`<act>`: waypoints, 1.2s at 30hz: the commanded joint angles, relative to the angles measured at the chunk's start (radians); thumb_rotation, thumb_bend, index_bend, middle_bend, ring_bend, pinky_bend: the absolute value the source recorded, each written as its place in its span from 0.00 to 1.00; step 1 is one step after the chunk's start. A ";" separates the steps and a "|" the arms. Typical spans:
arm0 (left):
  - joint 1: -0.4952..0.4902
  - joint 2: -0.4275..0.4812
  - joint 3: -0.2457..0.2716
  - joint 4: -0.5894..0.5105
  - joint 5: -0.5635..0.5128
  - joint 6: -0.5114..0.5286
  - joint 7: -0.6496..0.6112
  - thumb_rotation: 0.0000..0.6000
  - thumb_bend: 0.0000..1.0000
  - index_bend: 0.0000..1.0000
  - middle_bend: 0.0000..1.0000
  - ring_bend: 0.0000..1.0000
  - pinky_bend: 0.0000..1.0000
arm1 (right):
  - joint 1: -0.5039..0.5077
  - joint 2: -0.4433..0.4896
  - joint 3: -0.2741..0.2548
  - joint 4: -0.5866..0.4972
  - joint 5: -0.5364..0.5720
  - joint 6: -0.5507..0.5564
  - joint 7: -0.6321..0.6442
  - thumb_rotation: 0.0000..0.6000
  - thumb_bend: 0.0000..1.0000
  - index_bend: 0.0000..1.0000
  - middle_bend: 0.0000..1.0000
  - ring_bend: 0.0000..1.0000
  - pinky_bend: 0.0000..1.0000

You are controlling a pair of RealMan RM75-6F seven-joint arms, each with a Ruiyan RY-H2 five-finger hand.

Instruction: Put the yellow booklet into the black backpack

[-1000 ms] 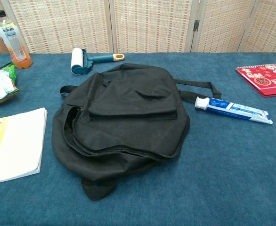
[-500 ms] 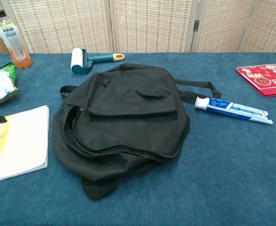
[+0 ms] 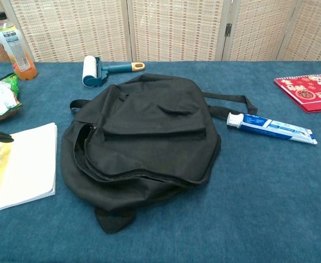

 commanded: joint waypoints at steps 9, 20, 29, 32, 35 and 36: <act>-0.020 -0.015 0.000 0.015 0.011 0.007 -0.017 1.00 0.12 0.00 0.09 0.08 0.00 | -0.003 -0.003 0.000 0.007 0.002 0.001 0.004 1.00 0.09 0.00 0.01 0.00 0.07; -0.018 -0.028 0.010 0.034 0.036 0.065 -0.040 1.00 0.38 0.01 0.16 0.14 0.02 | -0.009 -0.002 0.000 0.012 0.004 0.007 0.010 1.00 0.09 0.00 0.01 0.00 0.07; -0.017 -0.060 -0.005 0.042 0.034 0.115 -0.128 1.00 0.41 0.06 0.20 0.18 0.06 | -0.013 -0.004 0.001 0.024 0.009 0.010 0.024 1.00 0.09 0.00 0.01 0.00 0.07; -0.021 -0.071 -0.006 0.051 0.037 0.127 -0.167 1.00 0.42 0.09 0.21 0.19 0.06 | -0.014 -0.003 0.001 0.027 0.009 0.012 0.029 1.00 0.09 0.00 0.01 0.00 0.07; -0.023 -0.085 -0.009 0.057 0.037 0.138 -0.203 1.00 0.43 0.12 0.23 0.20 0.07 | -0.015 -0.004 0.000 0.030 0.009 0.011 0.033 1.00 0.09 0.00 0.01 0.00 0.07; -0.024 -0.089 -0.009 0.059 0.037 0.139 -0.214 1.00 0.43 0.13 0.24 0.20 0.07 | -0.015 -0.005 0.000 0.031 0.009 0.011 0.035 1.00 0.09 0.00 0.01 0.00 0.07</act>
